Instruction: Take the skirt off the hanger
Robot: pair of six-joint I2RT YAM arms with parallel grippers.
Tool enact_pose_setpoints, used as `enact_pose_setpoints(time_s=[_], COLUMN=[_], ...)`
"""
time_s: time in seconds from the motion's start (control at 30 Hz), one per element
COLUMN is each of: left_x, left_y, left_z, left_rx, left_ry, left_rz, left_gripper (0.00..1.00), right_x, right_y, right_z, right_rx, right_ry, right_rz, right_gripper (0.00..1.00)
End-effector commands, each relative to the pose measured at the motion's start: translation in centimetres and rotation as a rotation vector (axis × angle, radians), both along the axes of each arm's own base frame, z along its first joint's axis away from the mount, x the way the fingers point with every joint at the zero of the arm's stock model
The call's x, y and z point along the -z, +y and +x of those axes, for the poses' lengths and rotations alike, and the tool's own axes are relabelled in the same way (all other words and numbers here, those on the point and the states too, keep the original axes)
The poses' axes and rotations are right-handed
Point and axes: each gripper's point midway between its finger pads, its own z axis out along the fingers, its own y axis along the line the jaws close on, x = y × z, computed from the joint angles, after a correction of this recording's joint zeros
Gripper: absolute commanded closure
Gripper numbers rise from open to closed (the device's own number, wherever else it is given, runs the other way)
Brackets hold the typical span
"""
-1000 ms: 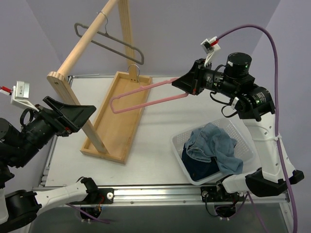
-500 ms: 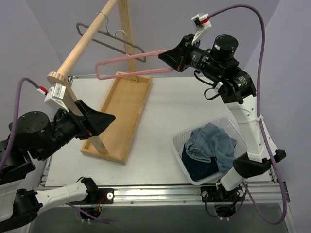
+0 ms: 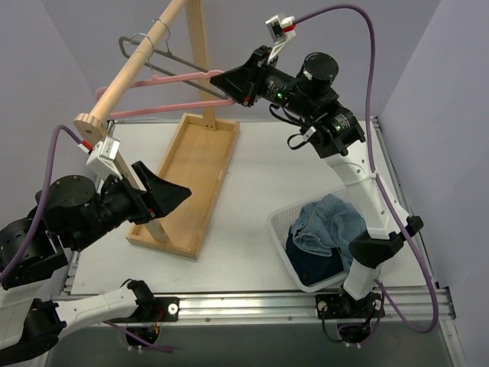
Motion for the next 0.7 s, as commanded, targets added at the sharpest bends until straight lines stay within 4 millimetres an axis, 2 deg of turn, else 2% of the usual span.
enact_pose_setpoints(time_s=[0.0,0.27,0.43,0.63,0.67], left_x=[-1.1,-1.1,-1.1,-1.4,-1.4], left_y=[-0.5,-0.5,-2.0,-3.5,-3.6], left_z=[-0.1,-0.1,0.3,1.0,1.0], left_rx=[0.015,0.018,0.054,0.096,0.102], left_ry=[-0.013,-0.023,-0.024,-0.049,-0.055], left_rz=[-0.059,-0.047,-0.034,0.006,0.015], left_gripper=[0.06,0.06,0.06,0.06,0.06], right_x=[-3.5,-1.5,0.9,2.1,2.6], right_y=[-0.1,0.0,1.0,1.1,0.7], right_z=[-1.6,-2.3,-1.8,-1.7,-1.2], right_rx=[-0.028,-0.026,-0.049,-0.025,0.016], right_ry=[-0.1,-0.067,-0.024,0.01,0.034], right_rz=[0.083,0.043,-0.002,-0.021,-0.03], right_gripper=[1.0,1.0,1.0,1.0,0.93])
